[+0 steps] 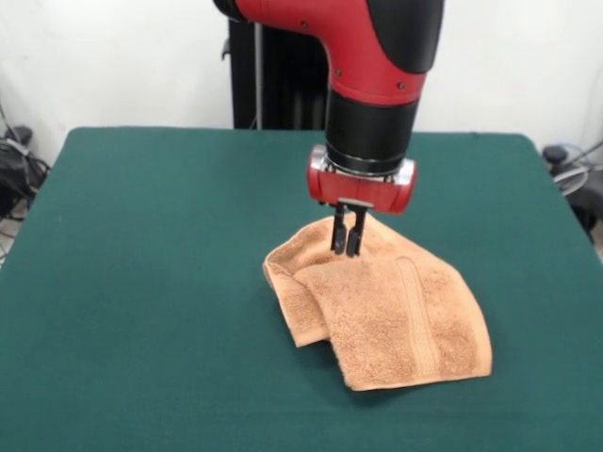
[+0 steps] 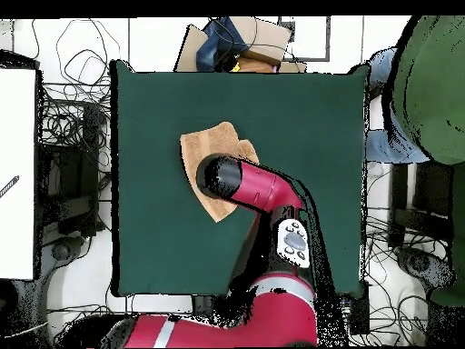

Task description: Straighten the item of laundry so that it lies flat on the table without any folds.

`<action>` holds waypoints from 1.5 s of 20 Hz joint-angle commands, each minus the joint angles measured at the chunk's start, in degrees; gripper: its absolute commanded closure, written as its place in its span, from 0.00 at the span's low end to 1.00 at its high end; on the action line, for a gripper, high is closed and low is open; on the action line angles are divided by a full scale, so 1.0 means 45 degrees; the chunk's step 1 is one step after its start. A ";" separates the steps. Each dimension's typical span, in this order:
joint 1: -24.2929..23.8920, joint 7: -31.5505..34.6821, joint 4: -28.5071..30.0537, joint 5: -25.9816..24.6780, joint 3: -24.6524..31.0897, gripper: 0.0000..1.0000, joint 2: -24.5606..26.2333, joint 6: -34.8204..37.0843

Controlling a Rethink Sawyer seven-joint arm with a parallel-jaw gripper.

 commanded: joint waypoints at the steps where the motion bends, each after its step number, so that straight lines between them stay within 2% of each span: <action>1: 0.0311 0.2352 -0.1495 0.0318 0.0412 1.00 0.0832 0.1565; 12: 0.0255 0.2433 -0.2175 0.0243 0.0377 1.00 0.1167 0.1760; 30: 0.0250 0.2390 -0.1973 0.0052 0.0374 1.00 0.1167 0.1287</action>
